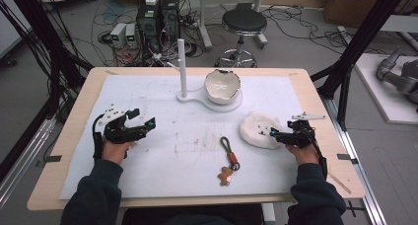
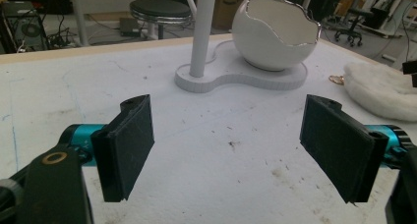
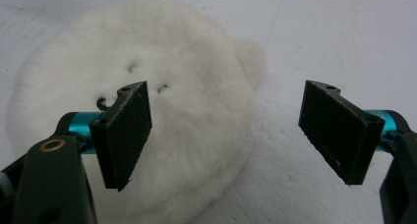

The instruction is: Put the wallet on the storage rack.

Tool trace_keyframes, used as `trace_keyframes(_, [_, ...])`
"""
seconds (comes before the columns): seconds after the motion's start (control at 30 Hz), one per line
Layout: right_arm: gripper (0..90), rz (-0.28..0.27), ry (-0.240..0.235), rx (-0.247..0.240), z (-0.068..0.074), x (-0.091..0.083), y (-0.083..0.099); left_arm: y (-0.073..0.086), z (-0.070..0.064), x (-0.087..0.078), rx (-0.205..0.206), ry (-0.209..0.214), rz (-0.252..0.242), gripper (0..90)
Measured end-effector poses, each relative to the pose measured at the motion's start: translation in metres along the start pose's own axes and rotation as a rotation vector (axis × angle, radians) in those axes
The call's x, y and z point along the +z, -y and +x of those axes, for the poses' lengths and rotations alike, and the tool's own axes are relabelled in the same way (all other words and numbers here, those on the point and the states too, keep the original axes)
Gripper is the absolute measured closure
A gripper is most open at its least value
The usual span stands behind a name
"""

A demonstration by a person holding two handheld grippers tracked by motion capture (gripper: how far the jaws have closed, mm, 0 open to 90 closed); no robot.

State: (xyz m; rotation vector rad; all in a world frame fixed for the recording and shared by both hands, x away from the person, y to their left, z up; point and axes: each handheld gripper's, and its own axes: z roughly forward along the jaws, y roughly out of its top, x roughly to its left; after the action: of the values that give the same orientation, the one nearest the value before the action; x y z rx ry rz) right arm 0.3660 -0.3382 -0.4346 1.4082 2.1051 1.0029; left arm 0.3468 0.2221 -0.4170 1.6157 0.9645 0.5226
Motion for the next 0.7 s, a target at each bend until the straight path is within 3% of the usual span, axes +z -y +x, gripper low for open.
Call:
trace_keyframes(0.13, [23.1, 0.083, -0.003, 0.020, -0.001, 0.008, 0.004, 0.001, -0.001, 0.001, 0.005, 0.005, 0.006, 20.5])
trace_keyframes(0.2, [23.2, 0.085, -0.017, 0.033, -0.002, 0.010, 0.005, 0.001, -0.002, 0.002, 0.004, 0.003, 0.014, 20.5])
trace_keyframes(0.23, [23.2, 0.088, -0.040, 0.061, -0.006, 0.011, 0.006, 0.001, -0.002, 0.002, 0.005, 0.003, 0.017, 20.5])
trace_keyframes(0.4, [27.5, 0.092, -0.051, 0.068, -0.007, 0.012, 0.007, 0.002, -0.003, 0.004, 0.009, 0.007, 0.034, 20.6])
trace_keyframes(0.43, [34.8, 0.095, -0.056, 0.066, -0.007, 0.011, 0.006, 0.002, -0.003, 0.004, 0.009, 0.007, 0.034, 20.8])
trace_keyframes(0.47, [49.9, 0.106, -0.089, 0.059, -0.007, 0.010, 0.005, 0.002, -0.004, 0.004, 0.010, 0.010, 0.037, 21.0])
trace_keyframes(0.5, [54.1, 0.115, -0.130, 0.054, -0.007, 0.009, 0.003, 0.002, -0.005, 0.005, 0.010, 0.014, 0.038, 21.3])
trace_keyframes(0.57, [68.4, 0.118, -0.130, 0.035, -0.004, 0.008, 0.001, 0.002, -0.006, 0.005, 0.015, 0.017, 0.040, 22.0])
trace_keyframes(0.6, [73.1, 0.118, -0.127, 0.018, -0.003, 0.006, 0.000, 0.002, -0.006, 0.005, 0.014, 0.018, 0.040, 22.2])
trace_keyframes(0.7, [76.2, 0.084, -0.138, 0.008, -0.002, 0.001, -0.003, 0.002, -0.007, 0.005, 0.014, 0.015, 0.043, 22.4])
